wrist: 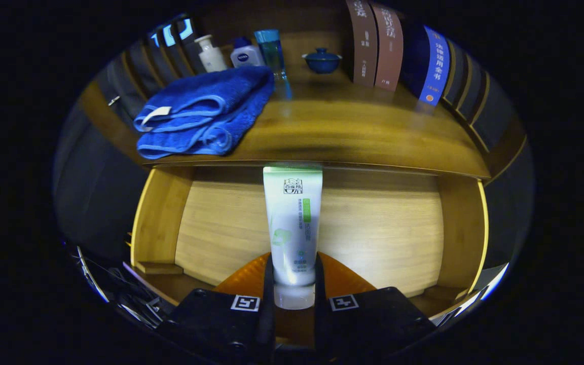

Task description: Pull open the drawer, take out the items inside it, and place them on the countertop above the cabinet.

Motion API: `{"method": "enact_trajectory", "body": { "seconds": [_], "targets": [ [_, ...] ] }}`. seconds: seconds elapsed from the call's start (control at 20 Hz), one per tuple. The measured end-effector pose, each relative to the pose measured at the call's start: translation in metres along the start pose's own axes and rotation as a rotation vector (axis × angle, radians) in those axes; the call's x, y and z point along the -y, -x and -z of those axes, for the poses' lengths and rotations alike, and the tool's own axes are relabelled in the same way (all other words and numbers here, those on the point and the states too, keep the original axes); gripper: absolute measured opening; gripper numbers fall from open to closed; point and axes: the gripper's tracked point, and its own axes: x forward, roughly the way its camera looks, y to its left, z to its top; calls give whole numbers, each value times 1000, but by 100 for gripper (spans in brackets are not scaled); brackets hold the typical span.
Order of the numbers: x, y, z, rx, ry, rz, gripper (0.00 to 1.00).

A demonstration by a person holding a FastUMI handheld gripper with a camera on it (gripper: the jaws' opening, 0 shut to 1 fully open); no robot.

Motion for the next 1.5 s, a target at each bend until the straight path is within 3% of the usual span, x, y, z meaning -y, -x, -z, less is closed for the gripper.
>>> {"method": "enact_trajectory", "body": {
  "seconds": [0.25, 0.45, 0.8, 1.2, 1.3, 1.5],
  "targets": [
    [1, 28, -17, 98, -4, -7, 35],
    [9, 32, -67, 183, -31, 15, 35],
    [18, -10, -148, 192, -71, 29, 35],
    [29, -65, -194, 141, -114, 58, 35],
    [30, -68, -192, 132, -104, 64, 44],
    [28, -64, -194, 149, -76, 77, 76]
  ]
}}
